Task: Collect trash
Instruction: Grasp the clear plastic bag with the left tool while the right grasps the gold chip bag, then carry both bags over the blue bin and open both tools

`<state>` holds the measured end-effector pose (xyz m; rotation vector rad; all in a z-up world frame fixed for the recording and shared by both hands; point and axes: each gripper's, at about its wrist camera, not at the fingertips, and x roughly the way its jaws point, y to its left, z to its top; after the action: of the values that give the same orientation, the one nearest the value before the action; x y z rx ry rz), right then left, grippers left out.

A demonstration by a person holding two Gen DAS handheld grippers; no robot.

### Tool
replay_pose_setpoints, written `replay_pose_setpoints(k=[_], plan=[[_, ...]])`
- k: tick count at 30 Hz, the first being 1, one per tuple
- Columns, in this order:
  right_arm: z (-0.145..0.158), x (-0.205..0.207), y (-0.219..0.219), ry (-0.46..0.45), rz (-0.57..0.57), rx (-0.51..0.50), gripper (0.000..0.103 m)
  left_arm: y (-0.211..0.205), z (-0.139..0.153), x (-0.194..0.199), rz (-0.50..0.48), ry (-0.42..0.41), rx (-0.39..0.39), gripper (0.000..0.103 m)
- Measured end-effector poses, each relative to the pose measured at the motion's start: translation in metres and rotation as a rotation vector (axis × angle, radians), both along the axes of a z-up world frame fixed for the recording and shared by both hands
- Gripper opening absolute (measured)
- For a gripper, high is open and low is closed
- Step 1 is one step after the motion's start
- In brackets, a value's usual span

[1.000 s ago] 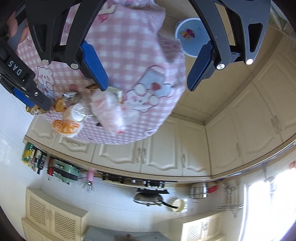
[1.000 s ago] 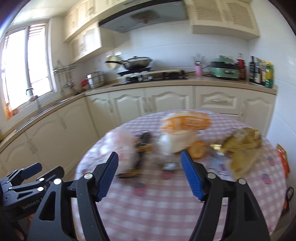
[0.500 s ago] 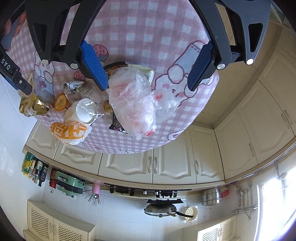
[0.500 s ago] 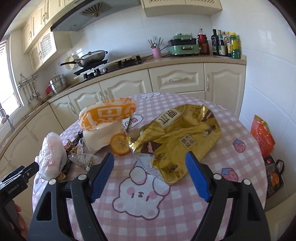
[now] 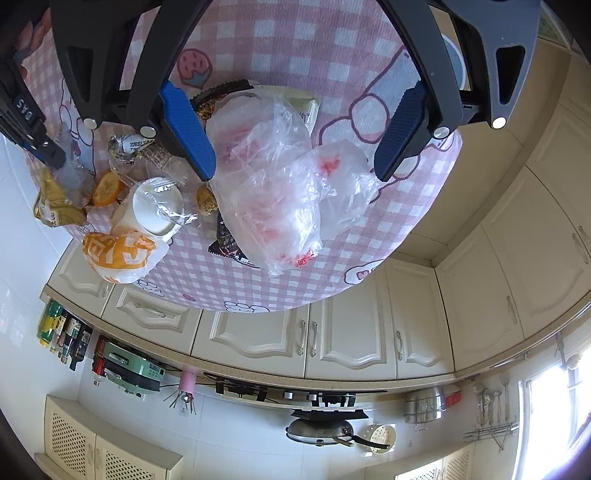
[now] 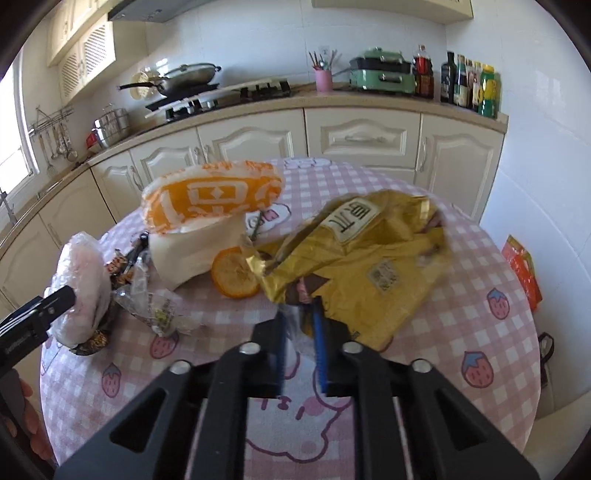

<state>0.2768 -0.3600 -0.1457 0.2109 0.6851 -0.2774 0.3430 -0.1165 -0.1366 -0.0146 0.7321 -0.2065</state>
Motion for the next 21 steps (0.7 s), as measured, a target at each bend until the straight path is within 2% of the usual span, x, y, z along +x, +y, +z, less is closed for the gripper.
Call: replay_pose_setpoints(k=[1,3,6,8,11,21], plan=[[0.003,-0.004,0.003,-0.019,0.003,-0.01,0.008,0.001,-0.001,0.001,-0.001,0.008,-0.006,0.084],[0.007,-0.009,0.004,-0.047,0.011,-0.013,0.008,0.003,-0.003,0.003,-0.008,0.021,-0.024,0.074],[0.015,-0.017,0.006,-0.088,0.022,-0.008,0.008,0.003,-0.007,0.005,-0.043,0.049,-0.059,0.041],[0.02,-0.022,0.007,-0.111,0.025,-0.009,0.007,0.002,-0.007,0.003,-0.054,0.043,-0.061,0.03],[0.031,-0.032,0.009,-0.146,0.025,-0.015,0.007,0.004,0.0,-0.005,-0.074,0.017,-0.09,0.025],[0.077,-0.065,0.035,-0.287,0.062,-0.039,0.007,0.035,0.041,-0.045,-0.089,-0.118,-0.187,0.022]])
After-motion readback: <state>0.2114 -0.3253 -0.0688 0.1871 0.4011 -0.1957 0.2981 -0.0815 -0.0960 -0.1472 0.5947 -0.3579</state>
